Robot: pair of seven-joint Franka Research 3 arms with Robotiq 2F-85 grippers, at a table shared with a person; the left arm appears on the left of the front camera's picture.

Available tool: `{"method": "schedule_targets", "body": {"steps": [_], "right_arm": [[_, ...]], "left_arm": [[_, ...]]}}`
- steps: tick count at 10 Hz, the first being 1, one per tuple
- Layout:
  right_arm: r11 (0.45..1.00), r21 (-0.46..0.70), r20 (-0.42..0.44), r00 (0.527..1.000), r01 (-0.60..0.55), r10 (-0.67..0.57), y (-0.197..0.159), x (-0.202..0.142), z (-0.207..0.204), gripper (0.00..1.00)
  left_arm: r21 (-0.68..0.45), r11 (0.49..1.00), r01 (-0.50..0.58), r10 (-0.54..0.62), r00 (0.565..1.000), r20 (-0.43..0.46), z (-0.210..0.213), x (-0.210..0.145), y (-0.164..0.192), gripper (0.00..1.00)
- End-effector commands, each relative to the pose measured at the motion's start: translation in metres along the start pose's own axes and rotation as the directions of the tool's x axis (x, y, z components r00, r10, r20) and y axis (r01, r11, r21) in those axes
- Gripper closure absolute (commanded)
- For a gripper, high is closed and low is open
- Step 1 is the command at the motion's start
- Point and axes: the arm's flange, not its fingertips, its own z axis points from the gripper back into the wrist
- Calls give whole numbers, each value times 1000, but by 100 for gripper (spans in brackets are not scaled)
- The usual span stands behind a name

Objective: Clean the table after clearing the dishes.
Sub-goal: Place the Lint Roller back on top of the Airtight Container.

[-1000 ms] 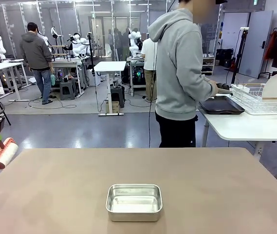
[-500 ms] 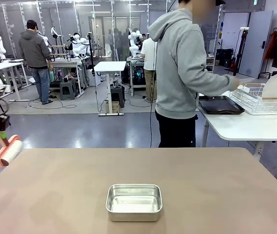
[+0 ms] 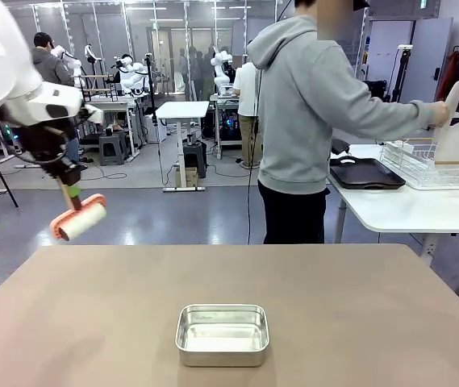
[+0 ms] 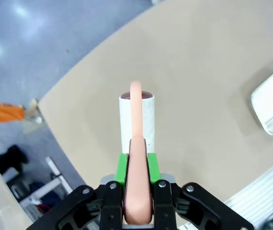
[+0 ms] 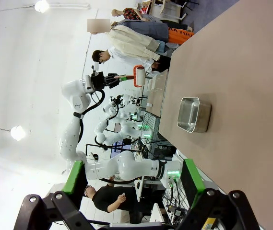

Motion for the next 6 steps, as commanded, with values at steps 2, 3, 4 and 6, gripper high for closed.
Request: {"method": "schedule_targets", "body": {"steps": [2,3,4,6], "right_arm": [[1000,0,0,1000,4,-4,4,-1,0,0],[1000,0,0,1000,4,-4,4,-1,0,0],[1000,0,0,1000,4,-4,4,-1,0,0],[1000,0,0,1000,4,-4,4,-1,0,0]], "left_arm": [[-38,935,353,-355,930,-97,5,34,-58,80],[-66,889,453,-458,885,-87,2,40,-90,80],[-96,837,539,-545,835,-68,-3,46,-120,80],[-180,718,672,-685,729,-11,-20,59,-177,80]]}}
